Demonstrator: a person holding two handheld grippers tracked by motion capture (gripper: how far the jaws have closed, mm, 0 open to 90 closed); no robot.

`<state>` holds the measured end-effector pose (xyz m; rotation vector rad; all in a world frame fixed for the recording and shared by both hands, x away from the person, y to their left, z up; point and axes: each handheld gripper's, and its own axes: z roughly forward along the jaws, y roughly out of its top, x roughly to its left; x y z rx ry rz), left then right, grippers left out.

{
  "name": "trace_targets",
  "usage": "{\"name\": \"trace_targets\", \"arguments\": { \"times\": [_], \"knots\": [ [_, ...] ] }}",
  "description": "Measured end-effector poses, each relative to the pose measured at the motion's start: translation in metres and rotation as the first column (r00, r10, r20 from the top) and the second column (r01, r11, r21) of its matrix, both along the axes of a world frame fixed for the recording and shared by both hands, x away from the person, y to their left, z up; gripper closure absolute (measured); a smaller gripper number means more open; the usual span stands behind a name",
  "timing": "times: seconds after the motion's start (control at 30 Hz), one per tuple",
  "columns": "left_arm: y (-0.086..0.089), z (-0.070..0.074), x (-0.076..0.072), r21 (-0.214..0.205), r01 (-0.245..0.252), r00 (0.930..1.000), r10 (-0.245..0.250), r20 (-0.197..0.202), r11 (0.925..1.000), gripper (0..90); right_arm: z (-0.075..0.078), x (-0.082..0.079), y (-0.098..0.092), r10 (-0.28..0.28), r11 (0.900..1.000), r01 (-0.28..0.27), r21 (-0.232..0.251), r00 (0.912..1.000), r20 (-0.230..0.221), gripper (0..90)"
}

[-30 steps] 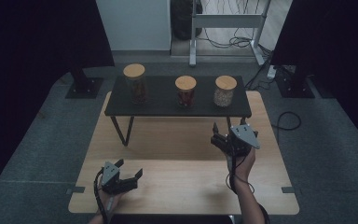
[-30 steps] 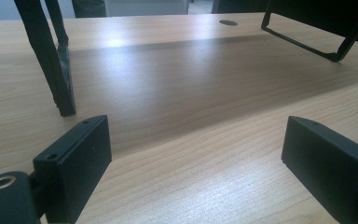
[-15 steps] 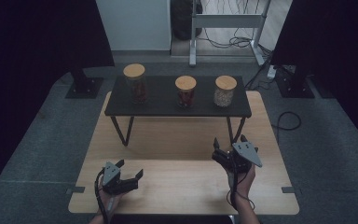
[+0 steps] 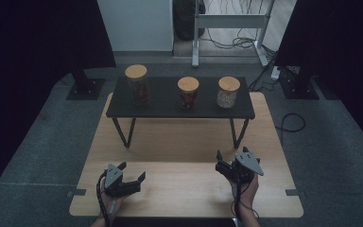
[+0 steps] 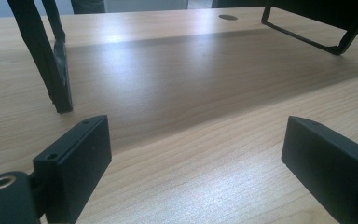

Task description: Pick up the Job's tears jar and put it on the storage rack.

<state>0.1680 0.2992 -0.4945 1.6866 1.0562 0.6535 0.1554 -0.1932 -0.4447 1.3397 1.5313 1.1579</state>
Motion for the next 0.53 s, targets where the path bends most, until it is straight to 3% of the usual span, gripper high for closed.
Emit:
{"name": "trace_targets", "arguments": {
  "times": [0.17, 0.4, 0.53],
  "knots": [
    [0.0002, 0.0000, 0.0003, 0.000, -0.001, 1.0000, 0.001, 0.000, 1.0000, 7.8, -0.0076, 0.0052, 0.0023, 0.018, 0.9997, -0.019, -0.016, 0.9987, -0.048, 6.9],
    [0.0005, 0.0002, 0.0006, 0.003, -0.002, 1.0000, 0.002, 0.001, 1.0000, 7.7, -0.0091, 0.0066, 0.0038, 0.030, 0.9992, -0.031, -0.026, 0.9980, -0.055, 6.8],
    [0.0027, 0.0002, 0.0014, -0.016, -0.009, 0.9999, 0.009, -0.007, 0.9998, 7.8, -0.0103, 0.0084, 0.0015, 0.033, 0.9994, -0.034, -0.011, 0.9976, -0.061, 6.8]
  ]
}}
